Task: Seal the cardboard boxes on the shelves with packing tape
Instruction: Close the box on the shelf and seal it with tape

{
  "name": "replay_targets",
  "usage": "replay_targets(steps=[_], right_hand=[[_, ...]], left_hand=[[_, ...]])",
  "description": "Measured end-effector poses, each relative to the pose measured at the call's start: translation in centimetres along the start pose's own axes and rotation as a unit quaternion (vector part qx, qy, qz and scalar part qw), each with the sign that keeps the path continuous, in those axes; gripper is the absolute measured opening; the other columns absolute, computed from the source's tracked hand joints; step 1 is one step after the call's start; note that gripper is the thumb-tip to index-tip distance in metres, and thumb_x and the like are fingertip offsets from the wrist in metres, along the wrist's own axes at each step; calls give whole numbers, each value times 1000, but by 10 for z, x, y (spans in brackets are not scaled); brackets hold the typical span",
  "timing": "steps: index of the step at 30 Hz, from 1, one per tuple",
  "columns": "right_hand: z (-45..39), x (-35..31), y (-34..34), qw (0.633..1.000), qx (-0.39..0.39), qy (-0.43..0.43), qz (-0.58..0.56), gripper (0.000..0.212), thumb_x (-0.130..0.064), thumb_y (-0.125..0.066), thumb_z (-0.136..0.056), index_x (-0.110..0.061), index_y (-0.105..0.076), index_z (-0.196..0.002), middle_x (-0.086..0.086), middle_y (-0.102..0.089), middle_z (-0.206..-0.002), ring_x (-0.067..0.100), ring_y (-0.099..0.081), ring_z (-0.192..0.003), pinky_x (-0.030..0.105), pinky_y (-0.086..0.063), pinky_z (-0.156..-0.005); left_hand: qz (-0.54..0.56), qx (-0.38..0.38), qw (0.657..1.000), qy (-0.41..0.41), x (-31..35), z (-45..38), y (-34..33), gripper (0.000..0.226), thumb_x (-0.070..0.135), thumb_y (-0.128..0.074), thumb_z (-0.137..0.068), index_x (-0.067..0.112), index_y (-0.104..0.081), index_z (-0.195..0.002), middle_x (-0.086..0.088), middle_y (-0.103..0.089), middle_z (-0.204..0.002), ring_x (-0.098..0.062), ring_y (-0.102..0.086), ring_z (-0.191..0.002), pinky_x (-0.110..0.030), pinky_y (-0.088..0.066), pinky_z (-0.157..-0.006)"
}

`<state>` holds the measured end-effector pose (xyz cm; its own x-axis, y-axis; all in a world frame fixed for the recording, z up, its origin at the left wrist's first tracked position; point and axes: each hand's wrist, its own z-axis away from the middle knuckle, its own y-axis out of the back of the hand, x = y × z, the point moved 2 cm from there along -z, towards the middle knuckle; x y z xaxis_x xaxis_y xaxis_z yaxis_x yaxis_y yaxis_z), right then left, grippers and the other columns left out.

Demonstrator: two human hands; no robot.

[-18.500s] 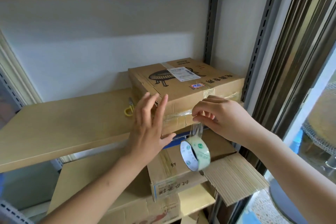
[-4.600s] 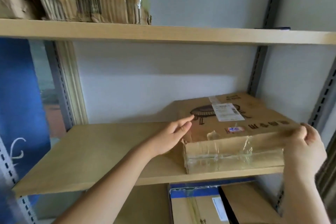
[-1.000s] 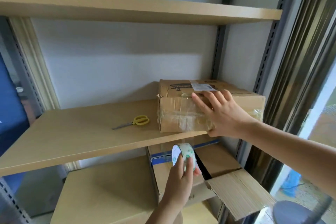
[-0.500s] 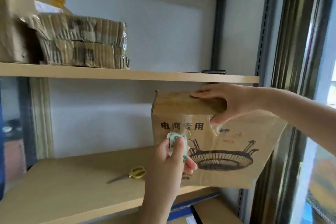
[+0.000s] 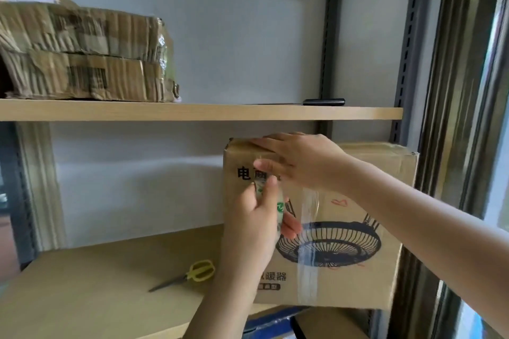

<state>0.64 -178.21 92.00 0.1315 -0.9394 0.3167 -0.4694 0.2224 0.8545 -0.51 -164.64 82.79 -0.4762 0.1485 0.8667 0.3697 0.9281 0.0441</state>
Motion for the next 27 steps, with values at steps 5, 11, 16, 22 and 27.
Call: replay_targets(steps=[5, 11, 16, 22, 27], right_hand=[[-19, 20, -13, 998, -18, -14, -51, 62, -70, -22, -92, -45, -28, -149, -6, -58, -134, 20, -60, -111, 37, -53, -86], [-39, 28, -18, 991, -90, -48, -82, 84, -83, -37, -73, -39, -30, -145, 1, -69, -110, 17, -67, -83, 33, -54, -72], [-43, 25, -19, 992, -106, -41, -53, 96, -88, -41, -67, -44, -24, -151, -4, -62, -131, 19, -62, -100, 36, -48, -92], [-42, 24, -9, 983, -151, -30, -102, 84, -77, -54, -72, -42, -33, -146, -12, -63, -121, 15, -61, -93, 40, -47, -98], [-33, 16, 4, 986, -138, 14, -89, 85, -77, -53, -73, -40, -35, -148, -14, -65, -115, 8, -61, -86, 35, -47, -94]], left_hand=[[-96, -185, 975, 73, -75, 51, 2, 47, 62, -39, -96, 30, -71, -84, -2, -74, -85, 12, -65, -72, -24, -40, -108], [-13, -137, 947, 290, -235, 87, -22, 90, 98, -35, -66, 15, -69, -70, -16, -63, -61, -24, -65, -62, -42, -54, -83], [-34, -134, 961, 238, -203, 78, -40, 71, 69, -23, -87, 14, -62, -68, 2, -54, -44, -11, -56, -47, -21, -52, -70], [-60, -24, 984, 168, -222, 107, -27, 99, 94, -20, -75, 4, -62, -68, -6, -58, -52, -16, -59, -54, -42, -52, -80], [-37, -105, 983, 145, -217, 132, -16, 70, 75, -26, -90, 19, -64, -70, -9, -68, -67, -20, -65, -71, -41, -46, -95]])
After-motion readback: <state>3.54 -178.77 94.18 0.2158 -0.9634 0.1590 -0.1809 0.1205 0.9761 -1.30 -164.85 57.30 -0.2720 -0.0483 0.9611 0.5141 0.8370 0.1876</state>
